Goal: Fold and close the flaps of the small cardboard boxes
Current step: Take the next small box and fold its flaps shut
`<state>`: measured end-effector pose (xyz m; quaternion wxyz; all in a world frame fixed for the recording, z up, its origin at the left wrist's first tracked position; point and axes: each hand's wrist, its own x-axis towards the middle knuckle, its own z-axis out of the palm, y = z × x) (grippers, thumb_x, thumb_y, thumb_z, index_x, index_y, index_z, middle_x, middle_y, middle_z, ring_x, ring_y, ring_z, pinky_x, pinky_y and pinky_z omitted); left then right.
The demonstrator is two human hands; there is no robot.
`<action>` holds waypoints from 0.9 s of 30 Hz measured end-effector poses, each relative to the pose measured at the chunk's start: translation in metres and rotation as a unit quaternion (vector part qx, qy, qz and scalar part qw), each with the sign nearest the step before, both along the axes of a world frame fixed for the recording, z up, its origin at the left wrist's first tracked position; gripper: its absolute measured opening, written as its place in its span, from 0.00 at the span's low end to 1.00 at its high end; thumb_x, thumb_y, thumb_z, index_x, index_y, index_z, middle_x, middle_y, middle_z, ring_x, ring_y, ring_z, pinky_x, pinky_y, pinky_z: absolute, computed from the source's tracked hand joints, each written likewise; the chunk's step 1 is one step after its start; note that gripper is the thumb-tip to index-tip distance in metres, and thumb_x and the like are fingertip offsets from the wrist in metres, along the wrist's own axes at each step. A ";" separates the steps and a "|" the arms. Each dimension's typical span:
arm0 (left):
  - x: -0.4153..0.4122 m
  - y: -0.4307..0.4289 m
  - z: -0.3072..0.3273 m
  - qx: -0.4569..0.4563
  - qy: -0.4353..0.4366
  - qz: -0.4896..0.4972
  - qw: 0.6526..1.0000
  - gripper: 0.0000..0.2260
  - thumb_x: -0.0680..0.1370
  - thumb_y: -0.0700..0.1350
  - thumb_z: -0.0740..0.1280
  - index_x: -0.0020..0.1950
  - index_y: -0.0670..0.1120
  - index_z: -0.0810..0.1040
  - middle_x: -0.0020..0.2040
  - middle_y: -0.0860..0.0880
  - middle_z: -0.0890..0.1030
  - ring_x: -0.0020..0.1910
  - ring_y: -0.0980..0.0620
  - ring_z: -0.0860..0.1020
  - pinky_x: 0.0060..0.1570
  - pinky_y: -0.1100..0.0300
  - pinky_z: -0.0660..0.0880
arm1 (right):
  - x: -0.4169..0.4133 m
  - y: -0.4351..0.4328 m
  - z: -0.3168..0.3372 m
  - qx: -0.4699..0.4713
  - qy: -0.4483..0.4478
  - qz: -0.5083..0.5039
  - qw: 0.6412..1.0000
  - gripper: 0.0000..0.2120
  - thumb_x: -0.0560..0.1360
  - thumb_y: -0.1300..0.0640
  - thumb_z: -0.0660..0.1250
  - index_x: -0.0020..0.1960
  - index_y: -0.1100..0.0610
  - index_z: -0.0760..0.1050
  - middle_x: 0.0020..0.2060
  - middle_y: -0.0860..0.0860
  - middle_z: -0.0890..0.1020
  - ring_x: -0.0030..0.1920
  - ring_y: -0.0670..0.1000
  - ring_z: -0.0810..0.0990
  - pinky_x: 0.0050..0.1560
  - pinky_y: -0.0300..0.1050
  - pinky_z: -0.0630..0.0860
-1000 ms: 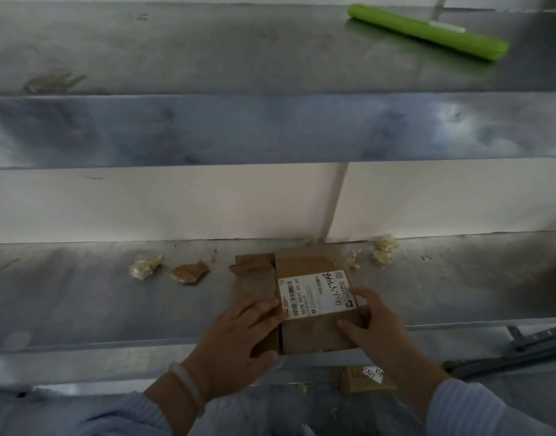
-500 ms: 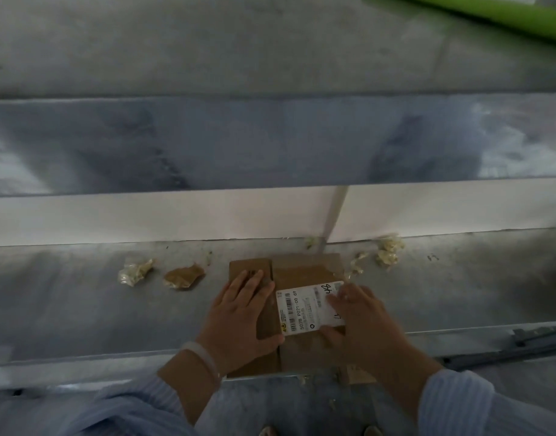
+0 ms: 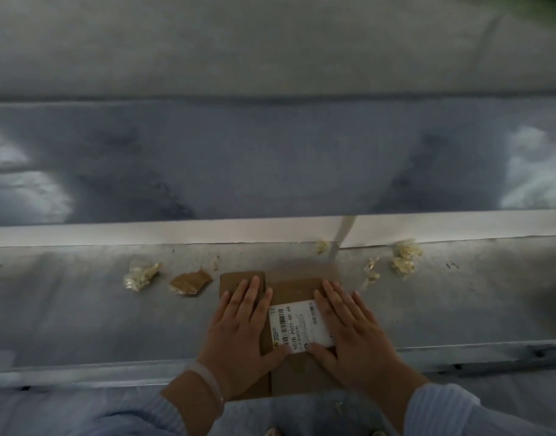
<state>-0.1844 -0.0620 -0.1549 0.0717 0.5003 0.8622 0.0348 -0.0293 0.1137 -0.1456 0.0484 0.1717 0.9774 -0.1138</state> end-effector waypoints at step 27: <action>0.052 -0.051 0.046 0.153 -0.324 0.430 0.829 0.23 0.71 0.56 0.72 0.60 0.49 0.70 0.49 0.53 0.75 0.46 0.55 0.75 0.42 0.64 0.72 | 0.021 -0.004 0.031 -0.322 0.029 -0.295 0.899 0.23 0.66 0.47 0.78 0.56 0.48 0.72 0.44 0.42 0.81 0.41 0.44 0.82 0.37 0.42 0.82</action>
